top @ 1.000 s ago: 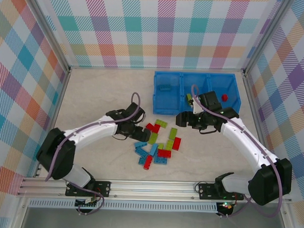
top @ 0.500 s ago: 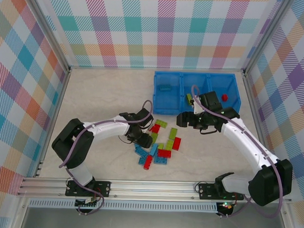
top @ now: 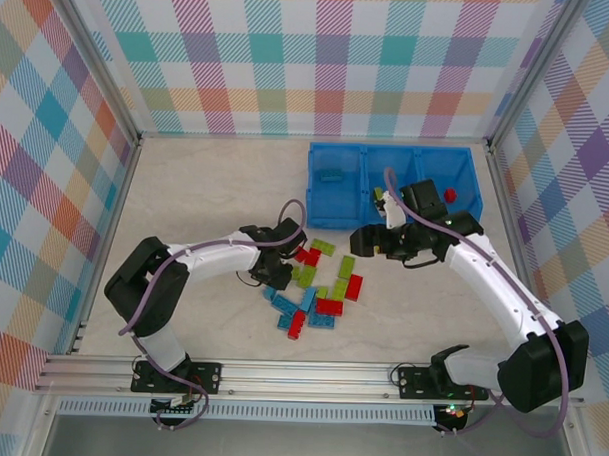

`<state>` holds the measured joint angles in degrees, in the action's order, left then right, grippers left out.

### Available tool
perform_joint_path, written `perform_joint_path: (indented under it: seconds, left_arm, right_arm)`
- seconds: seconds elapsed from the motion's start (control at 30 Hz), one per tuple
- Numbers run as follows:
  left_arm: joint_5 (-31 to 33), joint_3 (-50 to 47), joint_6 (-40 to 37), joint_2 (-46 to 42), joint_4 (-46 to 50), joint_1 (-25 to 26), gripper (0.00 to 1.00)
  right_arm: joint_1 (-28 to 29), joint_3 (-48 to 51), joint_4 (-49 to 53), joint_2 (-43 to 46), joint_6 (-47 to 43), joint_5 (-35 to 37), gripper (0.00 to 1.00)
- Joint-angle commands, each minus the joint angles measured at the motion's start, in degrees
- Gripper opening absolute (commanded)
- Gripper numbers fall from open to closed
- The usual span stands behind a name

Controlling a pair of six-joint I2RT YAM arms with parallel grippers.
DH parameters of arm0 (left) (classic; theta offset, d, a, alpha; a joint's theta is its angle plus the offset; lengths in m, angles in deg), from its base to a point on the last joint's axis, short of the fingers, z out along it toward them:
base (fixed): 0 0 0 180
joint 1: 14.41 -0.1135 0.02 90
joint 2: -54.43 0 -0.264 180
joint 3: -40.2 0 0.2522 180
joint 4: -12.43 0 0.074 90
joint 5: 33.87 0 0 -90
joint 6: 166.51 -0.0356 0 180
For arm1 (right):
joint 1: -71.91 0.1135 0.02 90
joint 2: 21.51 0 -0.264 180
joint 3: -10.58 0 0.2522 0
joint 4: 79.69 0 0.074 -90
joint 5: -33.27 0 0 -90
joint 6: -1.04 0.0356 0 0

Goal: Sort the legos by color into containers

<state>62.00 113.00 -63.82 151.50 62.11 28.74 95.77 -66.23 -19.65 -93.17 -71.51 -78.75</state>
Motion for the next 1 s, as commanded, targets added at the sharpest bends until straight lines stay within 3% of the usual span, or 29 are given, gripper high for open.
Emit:
perform_joint_path:
  seconds: [0.0, 0.2, 0.33, 0.5, 0.67, 0.77, 0.9, 0.97]
  left_arm:
    - [3.4, -0.1, 2.6, -3.9, 1.9, 0.8, 0.2]
    - [4.2, 7.0, 3.4, -12.0, 4.0, 1.0, 0.19]
    - [4.1, 14.4, 2.9, -11.0, -4.4, 1.0, 0.18]
    - [6.4, 25.7, -2.9, 1.0, -14.9, 1.0, 0.18]
    - [12.0, 43.9, -6.6, 17.5, -13.5, 0.5, 0.18]
    - [14.4, 49.9, -7.5, 24.5, -14.6, -0.1, 0.19]
    - [15.3, 55.3, -8.0, 29.3, -15.2, -0.5, 0.29]
    - [15.1, 57.8, -8.5, 30.6, -14.9, -0.4, 0.44]
  right_arm:
    - [0.5, -2.0, 2.8, -0.7, -1.7, -4.7, 0.8]
    - [0.6, -1.9, 0.4, 3.7, 0.7, 0.1, 0.81]
    - [0.6, -0.8, -3.3, 6.5, 2.9, 6.1, 0.81]
    - [0.6, 1.3, -7.1, 9.0, 5.3, 9.5, 0.82]
    - [0.6, 2.9, -7.5, 10.5, 6.2, 9.4, 0.83]
    - [0.6, 3.6, -7.0, 11.8, 6.3, 10.1, 0.83]
    - [0.5, 3.8, -6.2, 13.3, 6.0, 11.3, 0.83]
    - [0.6, 4.0, -6.2, 13.6, 6.0, 11.6, 0.84]
